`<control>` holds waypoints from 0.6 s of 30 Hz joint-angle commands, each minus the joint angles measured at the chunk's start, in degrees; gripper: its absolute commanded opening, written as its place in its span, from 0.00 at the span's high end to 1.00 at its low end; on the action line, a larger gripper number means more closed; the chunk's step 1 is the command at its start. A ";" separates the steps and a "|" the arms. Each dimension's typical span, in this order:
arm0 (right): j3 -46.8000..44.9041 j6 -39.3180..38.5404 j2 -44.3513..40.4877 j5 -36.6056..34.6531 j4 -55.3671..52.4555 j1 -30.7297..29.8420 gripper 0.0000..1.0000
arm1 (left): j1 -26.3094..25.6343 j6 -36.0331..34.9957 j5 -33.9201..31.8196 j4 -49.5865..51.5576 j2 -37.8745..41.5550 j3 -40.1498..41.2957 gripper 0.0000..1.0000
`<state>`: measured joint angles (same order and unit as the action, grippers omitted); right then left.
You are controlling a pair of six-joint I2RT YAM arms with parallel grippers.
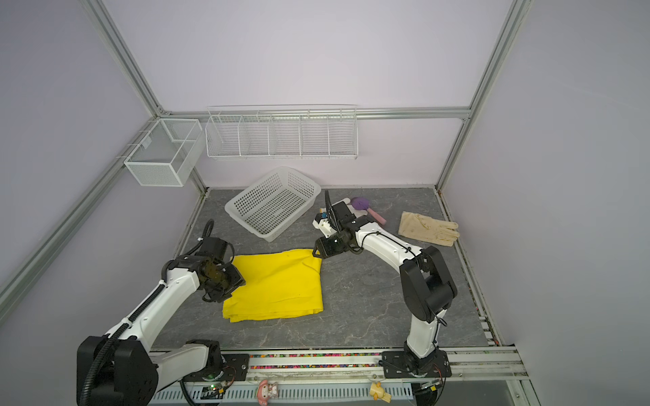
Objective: Fold and stack the trousers
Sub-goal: Rotate the trousers at the center of the table.
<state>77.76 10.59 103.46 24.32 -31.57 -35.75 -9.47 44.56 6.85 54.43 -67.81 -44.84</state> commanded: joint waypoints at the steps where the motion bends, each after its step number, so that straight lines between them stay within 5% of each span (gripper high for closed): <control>1: -2.79 5.19 2.42 0.83 5.07 -4.23 0.52 | -1.22 2.66 2.74 -2.91 -1.40 2.02 0.39; 9: -5.86 2.37 7.91 -9.78 7.14 -4.81 0.51 | -1.58 1.49 -0.03 -9.93 -8.41 7.03 0.31; 18: -12.56 6.65 6.54 -5.83 9.82 -6.35 0.51 | -1.32 -0.08 -5.73 -5.26 -9.48 -0.25 0.27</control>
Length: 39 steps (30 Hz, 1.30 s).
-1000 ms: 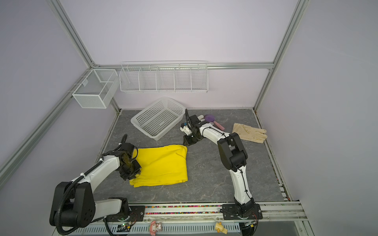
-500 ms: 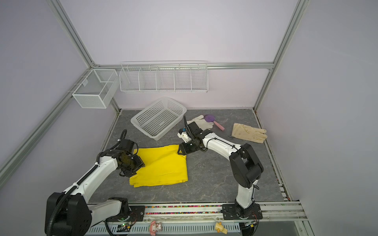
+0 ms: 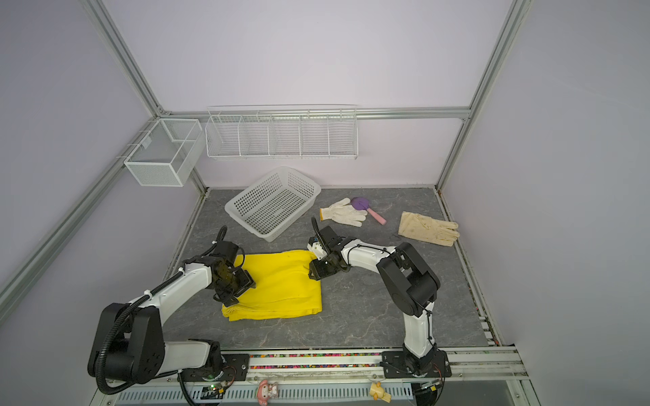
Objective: Fold and stack the trousers
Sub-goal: Rotate the trousers at the center of the table, then move the trousers to the middle-left of the table.
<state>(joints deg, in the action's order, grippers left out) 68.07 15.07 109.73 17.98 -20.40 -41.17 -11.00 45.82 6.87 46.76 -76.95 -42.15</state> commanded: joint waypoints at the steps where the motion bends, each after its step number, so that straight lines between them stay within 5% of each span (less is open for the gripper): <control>1: -3.31 3.14 0.01 0.98 -0.80 -0.95 0.51 | 0.11 -1.47 -6.10 4.03 0.53 -4.65 0.26; 7: -4.36 9.91 -1.99 4.55 2.38 -2.52 0.50 | -3.97 5.22 -5.27 8.10 7.30 -8.84 0.21; 14: -5.32 16.06 -2.83 7.54 6.18 -5.81 0.48 | -17.68 30.50 -9.97 -3.38 12.05 -1.12 0.19; 19: -5.79 13.94 -5.96 6.82 4.06 -4.86 0.44 | -26.42 36.83 -13.08 -8.41 3.34 -4.03 0.17; 25: -6.64 11.35 -11.37 5.66 0.69 -1.59 0.37 | -28.77 40.59 -13.38 -11.85 -3.32 -2.09 0.15; 30: -6.40 8.53 -15.37 5.23 -2.61 2.43 0.33 | -27.93 37.30 -16.85 -5.82 -7.71 -1.64 0.18; 39: -5.93 3.36 -18.72 3.62 -7.27 5.82 0.32 | -18.37 12.71 -23.87 6.84 -12.19 -8.07 0.17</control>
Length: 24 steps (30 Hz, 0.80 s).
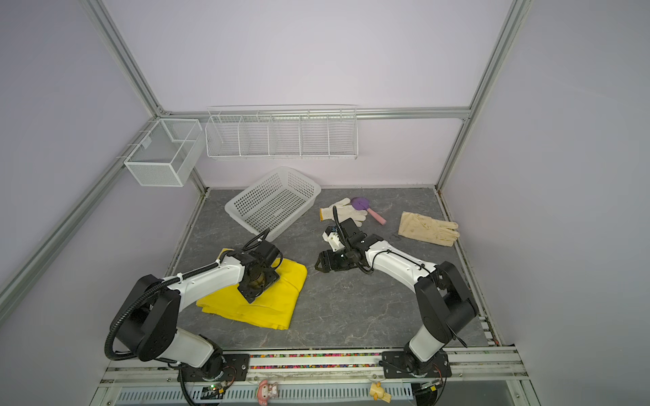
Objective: Fold and stack the trousers
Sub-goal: Move the trousers to the middle-left of the table.
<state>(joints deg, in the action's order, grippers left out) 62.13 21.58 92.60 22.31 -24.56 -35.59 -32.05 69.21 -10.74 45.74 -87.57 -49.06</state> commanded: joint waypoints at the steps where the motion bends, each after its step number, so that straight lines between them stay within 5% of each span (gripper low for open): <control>1: -0.15 -3.42 -1.71 -0.81 -3.25 0.34 0.32 | 3.91 -13.75 -6.52 8.26 -1.93 -1.47 0.17; 8: -0.51 -5.54 -2.67 -2.08 -4.43 0.36 0.32 | 10.61 -34.12 -8.78 9.61 -3.20 -2.38 0.16; 13: -0.17 -7.44 -3.22 -2.66 -5.77 0.58 0.31 | 16.85 -35.58 -4.55 12.79 2.52 -6.61 0.14; 16: 0.05 -8.92 -4.23 -2.81 -6.18 0.97 0.25 | 16.85 -30.36 -2.14 16.18 5.88 -11.75 0.12; 24: 1.74 -13.13 -5.37 1.01 -8.00 2.54 0.16 | 17.46 7.55 -8.87 7.68 17.09 -5.47 0.07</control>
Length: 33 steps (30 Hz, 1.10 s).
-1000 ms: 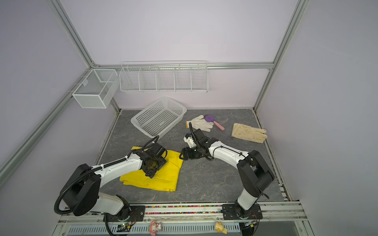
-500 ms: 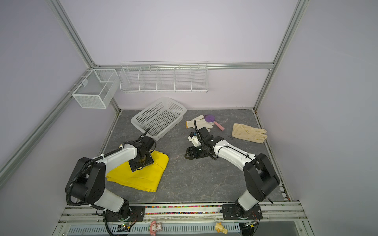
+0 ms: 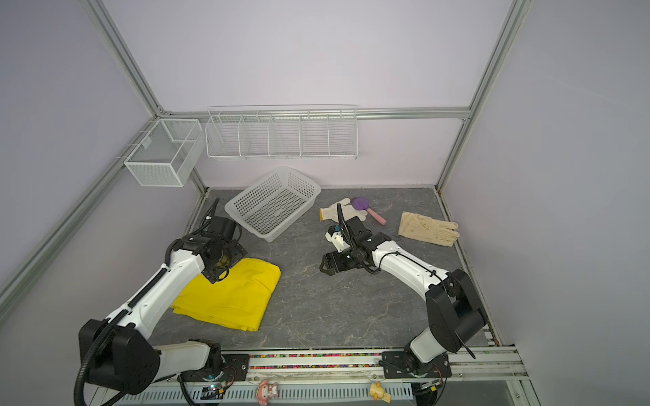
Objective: Fold and stack the trousers
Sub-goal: Move the trousers to the middle-left of the table.
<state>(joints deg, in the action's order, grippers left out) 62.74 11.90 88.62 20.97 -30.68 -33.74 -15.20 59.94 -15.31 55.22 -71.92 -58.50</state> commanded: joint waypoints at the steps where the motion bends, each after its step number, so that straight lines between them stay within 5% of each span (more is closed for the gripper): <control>1: 1.42 -3.97 -1.43 3.23 -2.18 0.93 0.16 | 1.44 18.78 -5.31 -2.63 1.92 5.31 0.07; 9: 2.51 -6.50 -1.92 6.65 -5.34 2.71 0.11 | 9.09 20.13 -3.07 -7.76 -4.69 10.26 0.05; 18: 3.24 -5.31 -2.08 6.80 -5.59 4.01 0.11 | 9.93 13.53 0.08 -10.77 -20.80 6.88 0.04; 20: 3.44 -5.31 -2.15 7.08 -5.87 4.42 0.11 | 10.10 10.48 1.37 -11.88 -23.34 6.55 0.14; 24: 3.53 -5.64 -2.48 6.89 -6.76 5.40 0.11 | 10.28 -0.23 3.70 -8.50 -27.37 1.07 0.15; 33: 3.09 -4.80 -2.75 7.58 -5.74 6.75 0.11 | 13.36 -23.56 -2.03 -2.36 -29.54 -2.87 0.12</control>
<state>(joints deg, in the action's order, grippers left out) 65.10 7.66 86.98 27.09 -36.14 -27.22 -2.98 47.70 -15.40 48.53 -98.52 -61.80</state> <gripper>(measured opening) 0.892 0.876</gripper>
